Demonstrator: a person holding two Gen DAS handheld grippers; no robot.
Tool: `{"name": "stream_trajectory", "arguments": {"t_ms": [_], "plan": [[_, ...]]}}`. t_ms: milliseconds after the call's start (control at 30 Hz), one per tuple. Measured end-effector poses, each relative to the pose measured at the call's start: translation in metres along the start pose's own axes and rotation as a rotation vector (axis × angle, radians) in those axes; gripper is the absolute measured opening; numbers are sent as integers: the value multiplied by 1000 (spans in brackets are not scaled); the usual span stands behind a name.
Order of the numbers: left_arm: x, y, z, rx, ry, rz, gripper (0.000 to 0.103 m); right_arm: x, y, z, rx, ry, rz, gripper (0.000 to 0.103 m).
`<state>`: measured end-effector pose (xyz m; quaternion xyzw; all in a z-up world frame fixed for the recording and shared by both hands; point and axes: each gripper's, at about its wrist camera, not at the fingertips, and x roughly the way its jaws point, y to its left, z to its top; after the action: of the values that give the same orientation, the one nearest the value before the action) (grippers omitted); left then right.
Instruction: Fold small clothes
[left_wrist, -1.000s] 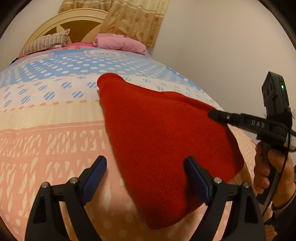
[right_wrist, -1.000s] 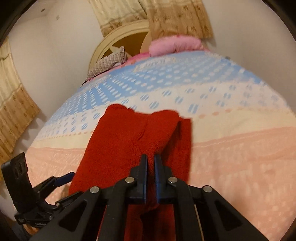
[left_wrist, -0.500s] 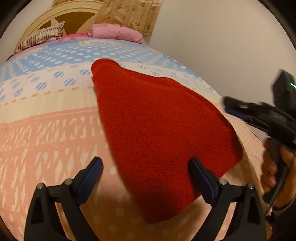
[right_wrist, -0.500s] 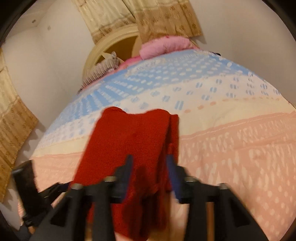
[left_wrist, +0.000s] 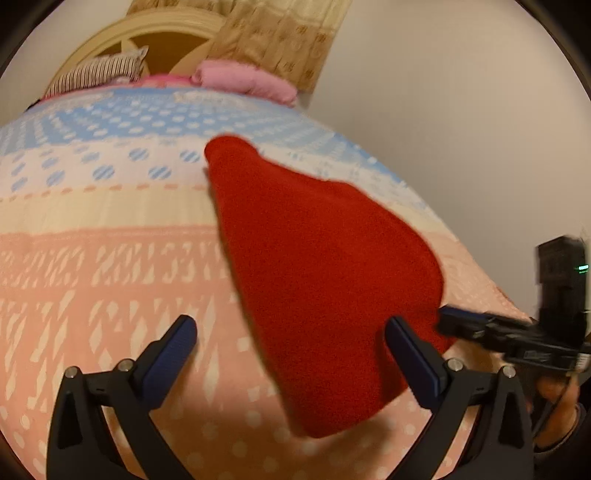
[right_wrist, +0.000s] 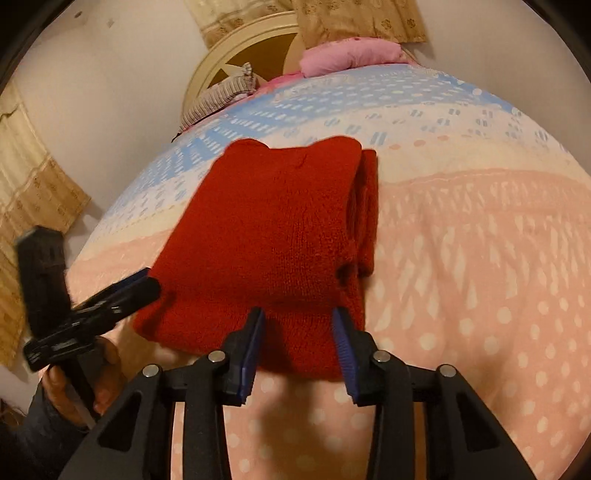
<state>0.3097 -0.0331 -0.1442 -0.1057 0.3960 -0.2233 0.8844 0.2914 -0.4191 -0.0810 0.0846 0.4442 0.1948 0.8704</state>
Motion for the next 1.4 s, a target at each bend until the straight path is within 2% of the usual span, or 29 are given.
{"name": "stream_trajectory", "arguments": {"t_ms": [100, 167, 267, 333, 467, 500, 533, 567, 633, 700, 767, 833, 900, 933, 1033, 1133, 1167, 1233, 1267, 1400], "plan": [[10, -5, -1, 24, 49, 14, 103, -15, 7, 16, -53, -42, -1, 39], [11, -13, -3, 64, 57, 41, 103, -19, 0, 35, -21, -76, 23, 40], [12, -22, -5, 115, 57, 60, 103, -5, -17, 73, 45, -95, 10, 40], [11, -23, -6, 126, 57, 60, 103, 20, -31, 97, 102, -57, 46, 40], [10, -18, -5, 103, 58, 37, 103, 68, -45, 128, 133, 28, 25, 40], [10, -17, -4, 98, 56, 31, 103, 79, -50, 131, 164, 56, 50, 31], [8, -16, -4, 94, 51, 18, 103, 84, -52, 132, 173, 68, 76, 15], [6, -15, -4, 90, 40, 2, 103, 85, -50, 132, 159, 65, 78, 8], [5, -17, -4, 91, 32, -1, 103, 79, -47, 133, 129, 17, 37, 8], [10, -20, -5, 103, 56, 14, 103, 73, -53, 130, 135, -22, -14, 8], [14, -23, -6, 117, 75, 31, 103, 85, -66, 126, 165, 23, -26, 8], [14, -24, -6, 120, 78, 38, 103, 87, -69, 124, 164, 25, -14, 9], [13, -23, -6, 114, 75, 33, 103, 77, -67, 125, 161, -5, -44, 29], [11, -21, -6, 106, 67, 27, 103, 69, -65, 124, 173, -15, -43, 33], [4, -15, -4, 80, 37, 5, 103, 32, -47, 117, 122, -86, -24, 34], [-1, -11, -4, 56, 8, -9, 103, -9, -15, 102, 3, -153, 49, 35], [-2, -11, -4, 50, -1, -7, 103, -19, -5, 94, -37, -167, 82, 38], [-4, -10, -4, 42, -13, -2, 103, -25, 15, 79, -112, -158, 117, 40], [-2, -10, -4, 39, -8, 14, 103, -23, 23, 70, -145, -124, 116, 40], [5, -6, -2, 24, 22, 51, 103, 2, 24, 40, -204, -25, 25, 40]]}}
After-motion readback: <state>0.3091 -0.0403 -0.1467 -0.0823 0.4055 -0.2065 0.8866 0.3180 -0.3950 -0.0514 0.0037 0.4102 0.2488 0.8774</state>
